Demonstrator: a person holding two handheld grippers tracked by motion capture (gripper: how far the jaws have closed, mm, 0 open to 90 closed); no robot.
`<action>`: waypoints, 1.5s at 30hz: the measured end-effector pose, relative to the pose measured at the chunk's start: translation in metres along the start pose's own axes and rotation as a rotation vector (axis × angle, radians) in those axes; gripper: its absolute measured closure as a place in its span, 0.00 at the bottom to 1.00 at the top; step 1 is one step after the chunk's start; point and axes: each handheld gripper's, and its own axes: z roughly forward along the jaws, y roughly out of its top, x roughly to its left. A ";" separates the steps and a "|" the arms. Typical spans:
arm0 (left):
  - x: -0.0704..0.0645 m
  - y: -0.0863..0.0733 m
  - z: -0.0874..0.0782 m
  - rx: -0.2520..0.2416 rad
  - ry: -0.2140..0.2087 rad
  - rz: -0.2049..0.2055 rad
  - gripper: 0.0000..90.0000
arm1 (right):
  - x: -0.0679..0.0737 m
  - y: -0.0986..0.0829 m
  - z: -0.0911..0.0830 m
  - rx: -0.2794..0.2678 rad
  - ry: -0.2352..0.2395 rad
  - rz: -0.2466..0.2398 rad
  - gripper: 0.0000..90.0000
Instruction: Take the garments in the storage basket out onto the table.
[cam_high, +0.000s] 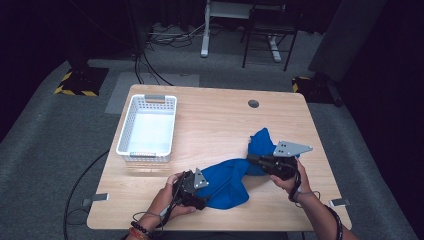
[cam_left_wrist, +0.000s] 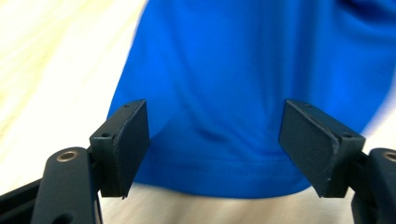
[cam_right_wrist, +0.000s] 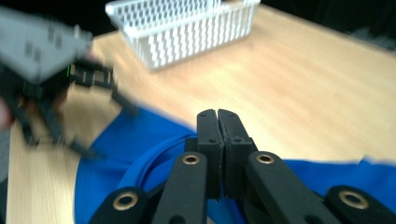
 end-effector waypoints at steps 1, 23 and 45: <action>-0.003 0.001 0.001 -0.003 -0.016 0.008 0.27 | -0.001 0.006 0.000 -0.007 -0.004 -0.006 0.99; -0.050 0.028 -0.011 -0.149 -0.068 0.054 0.25 | -0.014 0.020 0.097 0.262 0.006 0.042 0.50; -0.021 0.069 0.038 -0.084 -0.022 0.234 1.00 | -0.078 -0.071 -0.010 0.313 -0.100 0.112 0.54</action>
